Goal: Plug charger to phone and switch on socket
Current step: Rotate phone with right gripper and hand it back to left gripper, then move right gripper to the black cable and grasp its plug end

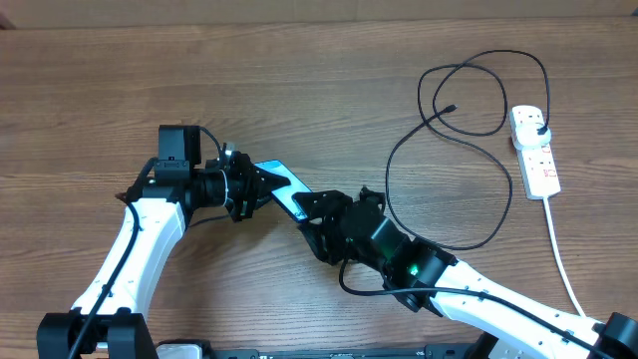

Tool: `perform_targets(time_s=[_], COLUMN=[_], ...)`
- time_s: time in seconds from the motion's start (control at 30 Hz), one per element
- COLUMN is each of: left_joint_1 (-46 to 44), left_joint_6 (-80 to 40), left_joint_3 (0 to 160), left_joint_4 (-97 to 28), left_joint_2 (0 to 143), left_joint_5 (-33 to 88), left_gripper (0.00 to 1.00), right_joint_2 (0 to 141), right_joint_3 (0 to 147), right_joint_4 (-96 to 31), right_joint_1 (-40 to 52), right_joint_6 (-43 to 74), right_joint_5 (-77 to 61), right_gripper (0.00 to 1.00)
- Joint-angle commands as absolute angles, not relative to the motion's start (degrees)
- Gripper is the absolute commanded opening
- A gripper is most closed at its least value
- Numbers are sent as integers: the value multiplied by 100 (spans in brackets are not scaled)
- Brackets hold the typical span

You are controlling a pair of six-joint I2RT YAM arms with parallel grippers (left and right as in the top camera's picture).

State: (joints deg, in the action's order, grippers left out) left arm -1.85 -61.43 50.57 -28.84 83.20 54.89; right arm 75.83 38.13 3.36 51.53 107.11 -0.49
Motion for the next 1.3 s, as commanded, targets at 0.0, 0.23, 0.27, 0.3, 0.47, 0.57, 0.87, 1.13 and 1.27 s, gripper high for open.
perform_targets(time_s=[0.0, 0.23, 0.27, 0.3, 0.47, 0.57, 0.87, 1.13, 1.27], left_joint_1=[-130, -130, -132, -132, -132, -132, -132, -132, -132], left_joint_6=[-5555, -4858, -4858, -4860, -4864, -4864, -4890, -5070, -5275], left_joint_3=[5135, 5135, 5135, 5135, 5135, 5135, 5135, 5135, 5135], left_joint_4=[-3124, -3474, -3472, -3472, -3472, -3481, -3544, -3575, -3575], left_joint_2=[8315, 8315, 8315, 8315, 8315, 8315, 8315, 8315, 8315], left_joint_5=[5046, 5039, 5039, 5037, 4906, 4812, 4742, 4571, 4311], left_gripper=[4, 4, 4, 5, 4, 4, 4, 4, 4], right_joint_2=[7561, 7561, 7561, 7561, 7561, 7564, 7977, 8001, 8219], right_joint_3=[3795, 3798, 3800, 3813, 4101, 4477, 5815, 5850, 5885], right_joint_4=[82, -373, -449, -556, -1406, -2198, -2967, -2377, -1940], right_joint_1=[5111, 4397, 4230, 4042, 3103, 2456, 1096, 1000, 998], right_joint_6=[8552, 6482, 6287, 6147, 5677, 5437, 4163, 4169, 4185], right_joint_5=[521, 543, 469, 362, -137, -163, -1085, -537, -576], right_gripper=[70, 100, 100, 100, 100, 100, 99, 100, 100])
